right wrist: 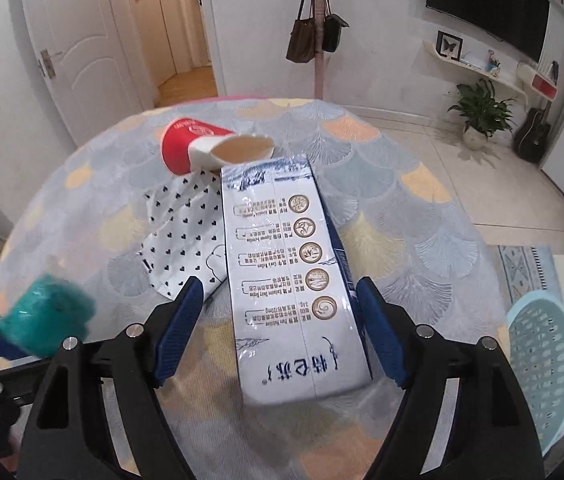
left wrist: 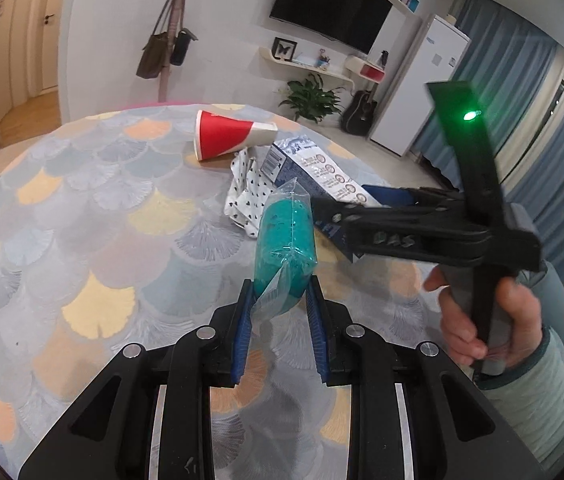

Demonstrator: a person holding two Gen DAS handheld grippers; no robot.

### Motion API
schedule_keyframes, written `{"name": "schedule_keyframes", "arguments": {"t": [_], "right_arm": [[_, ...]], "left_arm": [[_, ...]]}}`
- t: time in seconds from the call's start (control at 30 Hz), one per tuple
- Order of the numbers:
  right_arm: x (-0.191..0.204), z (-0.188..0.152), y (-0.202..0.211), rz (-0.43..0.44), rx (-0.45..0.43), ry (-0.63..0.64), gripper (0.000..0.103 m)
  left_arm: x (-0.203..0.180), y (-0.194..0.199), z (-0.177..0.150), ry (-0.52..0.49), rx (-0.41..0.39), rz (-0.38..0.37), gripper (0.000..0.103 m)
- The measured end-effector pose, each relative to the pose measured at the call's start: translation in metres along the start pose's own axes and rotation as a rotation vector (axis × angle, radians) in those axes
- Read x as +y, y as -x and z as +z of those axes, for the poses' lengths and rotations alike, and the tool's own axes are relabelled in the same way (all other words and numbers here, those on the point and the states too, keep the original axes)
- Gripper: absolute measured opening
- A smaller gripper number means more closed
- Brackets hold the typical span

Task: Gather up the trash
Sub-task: 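Grasp the teal packet with the left tool while the right tool grasps the white milk carton, then carry packet and carton over the blue basket and open both tools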

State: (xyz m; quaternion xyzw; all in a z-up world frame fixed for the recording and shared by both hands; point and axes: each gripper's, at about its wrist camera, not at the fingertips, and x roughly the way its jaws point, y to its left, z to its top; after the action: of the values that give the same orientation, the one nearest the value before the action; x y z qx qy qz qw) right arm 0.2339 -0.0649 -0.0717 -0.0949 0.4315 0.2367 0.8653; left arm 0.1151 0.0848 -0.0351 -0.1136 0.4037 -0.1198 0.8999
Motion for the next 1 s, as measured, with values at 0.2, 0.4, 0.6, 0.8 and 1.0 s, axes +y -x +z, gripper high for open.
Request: {"name": "schedule_keyframes", "arguments": {"t": [0.2,0.4,0.6,0.8,1.0], "right_arm": [[0.002,-0.01,0.012,-0.062,-0.016,-0.013,0.054],[-0.01,-0.023,0.068,-0.108,-0.142,-0.07,0.054],[-0.046,-0.031,0.127,-0.183,-0.245,-0.171,0.054],[-0.097,-0.046,0.169,-0.284,-0.294,-0.303,0.054],[-0.16,-0.071,0.187,-0.344,-0.29,-0.448,0.054]], "left_arm": [[-0.013,0.008,0.007,-0.026,-0.033,-0.034,0.024],[-0.034,0.014,0.018,-0.075,-0.067,-0.064,0.024],[-0.076,0.01,0.037,-0.159,-0.099,-0.127,0.024],[-0.125,-0.008,0.056,-0.245,-0.102,-0.194,0.024],[-0.181,-0.041,0.07,-0.305,-0.066,-0.275,0.024]]}}
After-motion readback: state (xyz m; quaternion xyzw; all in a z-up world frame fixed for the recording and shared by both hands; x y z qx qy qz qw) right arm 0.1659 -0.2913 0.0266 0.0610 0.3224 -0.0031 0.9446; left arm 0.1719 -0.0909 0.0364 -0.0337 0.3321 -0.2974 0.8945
